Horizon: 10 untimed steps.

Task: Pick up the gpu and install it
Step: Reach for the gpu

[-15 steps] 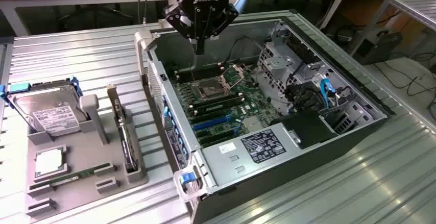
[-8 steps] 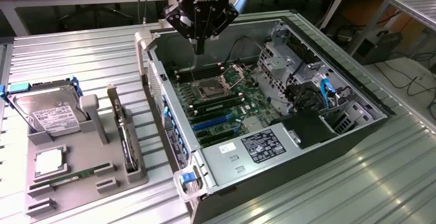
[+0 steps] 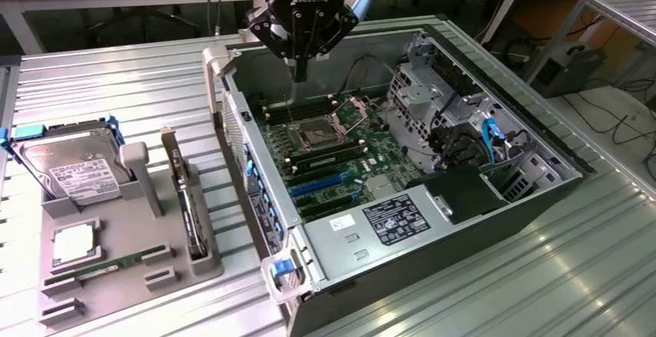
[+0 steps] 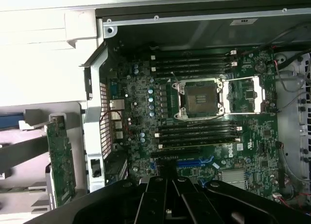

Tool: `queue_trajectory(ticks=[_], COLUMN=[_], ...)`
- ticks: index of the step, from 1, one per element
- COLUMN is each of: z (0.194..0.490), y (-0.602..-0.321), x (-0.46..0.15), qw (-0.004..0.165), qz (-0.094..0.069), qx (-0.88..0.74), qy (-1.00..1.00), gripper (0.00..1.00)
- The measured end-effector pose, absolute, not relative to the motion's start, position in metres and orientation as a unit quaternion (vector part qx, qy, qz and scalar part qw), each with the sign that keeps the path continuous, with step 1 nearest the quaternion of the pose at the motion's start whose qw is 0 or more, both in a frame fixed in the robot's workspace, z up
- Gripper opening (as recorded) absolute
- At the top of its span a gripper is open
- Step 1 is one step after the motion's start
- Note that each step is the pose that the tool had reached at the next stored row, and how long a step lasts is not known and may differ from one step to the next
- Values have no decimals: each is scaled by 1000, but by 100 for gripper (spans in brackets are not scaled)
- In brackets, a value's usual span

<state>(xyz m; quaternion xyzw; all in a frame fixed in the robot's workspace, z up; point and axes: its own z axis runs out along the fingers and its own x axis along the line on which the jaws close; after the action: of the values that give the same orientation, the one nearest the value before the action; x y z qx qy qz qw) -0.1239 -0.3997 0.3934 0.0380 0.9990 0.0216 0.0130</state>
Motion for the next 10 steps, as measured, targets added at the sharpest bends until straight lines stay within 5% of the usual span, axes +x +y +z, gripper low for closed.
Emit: queue_trajectory(ticks=[10], z=[393], y=[-422], x=[-169], qw=[14], qz=[22], qx=[38], qy=[999], gripper=[11])
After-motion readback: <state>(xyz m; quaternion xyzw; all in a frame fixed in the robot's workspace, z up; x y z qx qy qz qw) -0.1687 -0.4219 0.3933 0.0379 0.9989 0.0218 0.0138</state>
